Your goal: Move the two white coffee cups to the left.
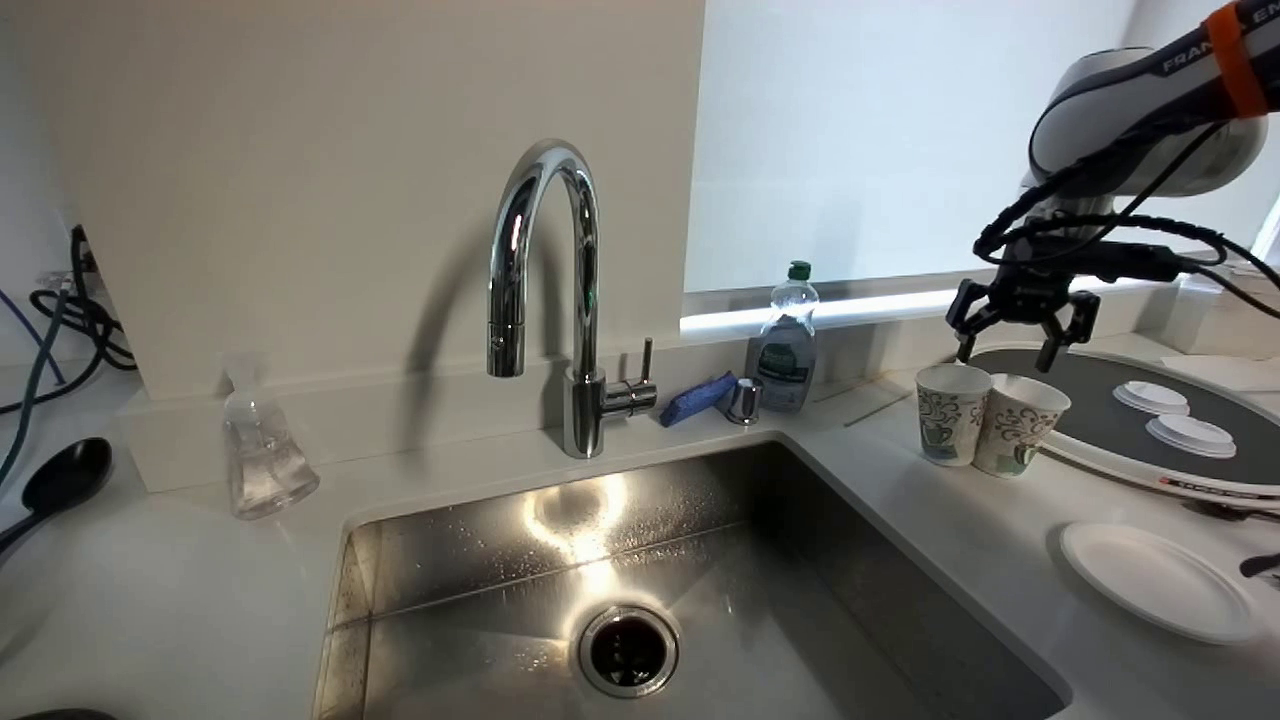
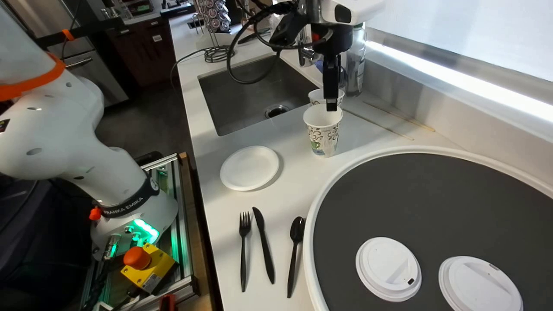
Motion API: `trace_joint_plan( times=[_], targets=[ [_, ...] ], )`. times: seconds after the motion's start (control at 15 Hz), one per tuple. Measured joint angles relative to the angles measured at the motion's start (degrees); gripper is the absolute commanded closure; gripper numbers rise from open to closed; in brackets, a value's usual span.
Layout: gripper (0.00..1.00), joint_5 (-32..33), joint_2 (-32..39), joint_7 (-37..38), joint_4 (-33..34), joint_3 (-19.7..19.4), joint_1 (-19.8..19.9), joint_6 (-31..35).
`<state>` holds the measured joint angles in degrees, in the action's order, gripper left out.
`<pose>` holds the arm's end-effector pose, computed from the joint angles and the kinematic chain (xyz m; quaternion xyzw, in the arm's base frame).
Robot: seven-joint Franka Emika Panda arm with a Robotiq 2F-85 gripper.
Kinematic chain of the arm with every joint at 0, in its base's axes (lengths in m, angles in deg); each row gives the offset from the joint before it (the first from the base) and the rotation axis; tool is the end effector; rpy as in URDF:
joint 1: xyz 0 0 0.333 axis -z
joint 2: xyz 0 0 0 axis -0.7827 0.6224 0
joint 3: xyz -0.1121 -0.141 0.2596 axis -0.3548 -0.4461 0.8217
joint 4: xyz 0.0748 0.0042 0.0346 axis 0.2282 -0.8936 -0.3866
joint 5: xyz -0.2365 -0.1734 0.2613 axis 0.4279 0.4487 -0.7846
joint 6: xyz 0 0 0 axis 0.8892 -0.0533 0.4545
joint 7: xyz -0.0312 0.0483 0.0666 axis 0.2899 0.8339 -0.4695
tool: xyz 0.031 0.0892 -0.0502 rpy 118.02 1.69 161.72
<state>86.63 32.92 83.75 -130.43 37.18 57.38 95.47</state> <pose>0.5173 -0.1050 0.4011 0.9570 -0.2898 0.0134 0.0037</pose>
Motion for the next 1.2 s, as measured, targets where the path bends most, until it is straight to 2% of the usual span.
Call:
trace_joint_plan(
  times=[0.27,1.2],
  targets=[
    [0.00,0.37,-2.32,0.00,0.37,-0.57,0.65,-0.65],
    [0.00,0.46,-8.39,-0.11,2.92,-0.61,2.06,-11.35]
  ],
)
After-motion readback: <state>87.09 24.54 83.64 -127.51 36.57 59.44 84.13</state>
